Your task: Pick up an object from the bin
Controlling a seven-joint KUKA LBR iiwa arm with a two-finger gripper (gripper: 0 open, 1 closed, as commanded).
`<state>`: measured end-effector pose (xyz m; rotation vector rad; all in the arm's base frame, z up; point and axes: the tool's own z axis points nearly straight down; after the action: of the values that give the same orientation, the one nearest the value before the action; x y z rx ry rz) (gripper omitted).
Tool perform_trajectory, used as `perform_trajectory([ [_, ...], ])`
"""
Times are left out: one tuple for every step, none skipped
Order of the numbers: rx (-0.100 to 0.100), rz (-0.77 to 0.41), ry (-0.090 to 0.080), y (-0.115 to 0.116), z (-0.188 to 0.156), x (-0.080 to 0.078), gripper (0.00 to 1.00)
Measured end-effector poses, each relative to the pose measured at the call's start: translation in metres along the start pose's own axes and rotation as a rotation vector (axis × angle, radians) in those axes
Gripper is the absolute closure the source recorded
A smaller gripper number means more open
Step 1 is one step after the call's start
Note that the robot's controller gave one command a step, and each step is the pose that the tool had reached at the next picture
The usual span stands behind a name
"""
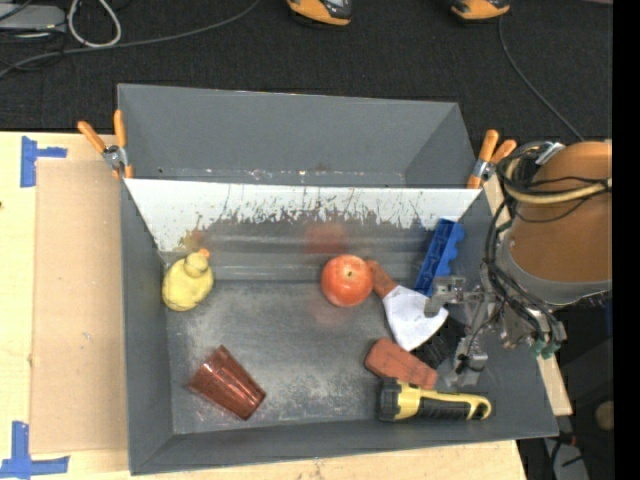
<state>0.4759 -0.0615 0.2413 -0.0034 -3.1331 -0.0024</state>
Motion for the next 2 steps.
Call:
perform_trajectory([
  [0.001,-0.003,-0.007,0.0,-0.003,-0.001,0.0],
  [0.002,-0.096,-0.01,-0.026,0.072,0.001,0.0],
])
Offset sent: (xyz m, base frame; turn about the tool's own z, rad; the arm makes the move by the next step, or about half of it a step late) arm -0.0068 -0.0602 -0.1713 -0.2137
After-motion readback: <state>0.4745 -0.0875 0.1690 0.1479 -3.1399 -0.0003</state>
